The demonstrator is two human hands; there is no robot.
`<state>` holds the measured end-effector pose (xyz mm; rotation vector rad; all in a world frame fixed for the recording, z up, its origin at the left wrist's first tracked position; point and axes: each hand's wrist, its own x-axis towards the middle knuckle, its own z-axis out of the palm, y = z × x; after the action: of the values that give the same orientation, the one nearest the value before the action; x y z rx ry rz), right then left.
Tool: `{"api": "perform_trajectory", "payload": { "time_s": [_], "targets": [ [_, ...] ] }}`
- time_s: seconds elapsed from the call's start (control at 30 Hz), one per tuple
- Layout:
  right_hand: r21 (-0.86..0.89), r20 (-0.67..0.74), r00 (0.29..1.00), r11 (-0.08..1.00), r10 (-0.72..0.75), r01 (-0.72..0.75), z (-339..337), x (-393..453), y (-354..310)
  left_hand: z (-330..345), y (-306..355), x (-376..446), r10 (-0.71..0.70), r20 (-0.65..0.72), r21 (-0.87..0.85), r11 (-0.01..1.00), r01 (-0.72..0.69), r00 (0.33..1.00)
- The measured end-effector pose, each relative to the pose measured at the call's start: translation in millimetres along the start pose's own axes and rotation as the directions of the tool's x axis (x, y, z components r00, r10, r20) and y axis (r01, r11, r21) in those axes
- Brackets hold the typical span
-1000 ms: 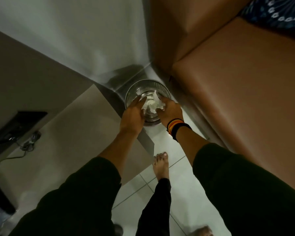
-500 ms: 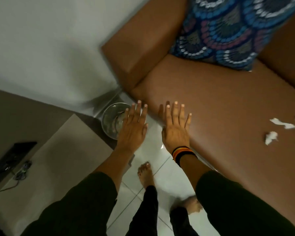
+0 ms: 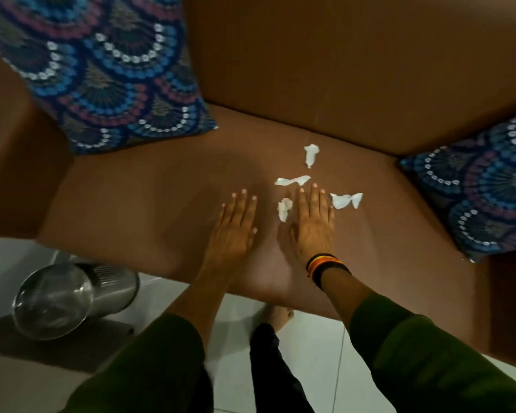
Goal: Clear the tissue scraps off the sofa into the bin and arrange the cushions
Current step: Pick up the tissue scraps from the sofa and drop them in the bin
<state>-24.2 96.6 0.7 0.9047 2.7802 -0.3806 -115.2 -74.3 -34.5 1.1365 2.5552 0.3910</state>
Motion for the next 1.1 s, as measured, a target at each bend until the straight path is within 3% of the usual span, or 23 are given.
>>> {"api": "perform_trajectory", "payload": {
  "time_s": [0.2,0.4,0.53,0.67,0.8,0.87,1.03,1.1],
  "targets": [
    [0.138,0.007,0.987,0.977,0.162,-0.162,0,32,112,38,73,70,-0.024,0.177,-0.016,1.0,0.027,0.984],
    [0.167,0.154,0.956,0.948,0.248,-0.273,25,81,147,52,81,103,-0.079,0.246,0.076,0.995,0.062,0.966],
    [0.102,0.13,0.975,0.975,0.181,-0.195,44,89,144,51,83,101,-0.097,0.216,0.051,0.995,0.088,0.972],
    [0.078,0.143,0.982,0.988,0.121,-0.133,41,88,142,48,80,103,-0.036,0.188,0.051,0.998,0.027,0.981],
    [0.162,0.124,0.992,0.987,-0.034,0.013,9,114,137,31,83,124,-0.056,0.107,-0.068,0.996,0.063,0.993],
    [0.186,0.109,0.989,0.98,-0.097,0.076,-5,147,130,25,78,148,-0.06,0.119,-0.029,0.998,0.063,0.991],
    [0.127,0.252,0.943,0.973,-0.219,0.192,-5,226,104,32,68,189,-0.076,0.207,0.082,0.995,0.06,0.975],
    [0.102,0.276,0.945,0.983,-0.174,0.152,6,241,100,41,68,188,-0.089,0.204,0.082,0.994,0.073,0.975]
  ]
}}
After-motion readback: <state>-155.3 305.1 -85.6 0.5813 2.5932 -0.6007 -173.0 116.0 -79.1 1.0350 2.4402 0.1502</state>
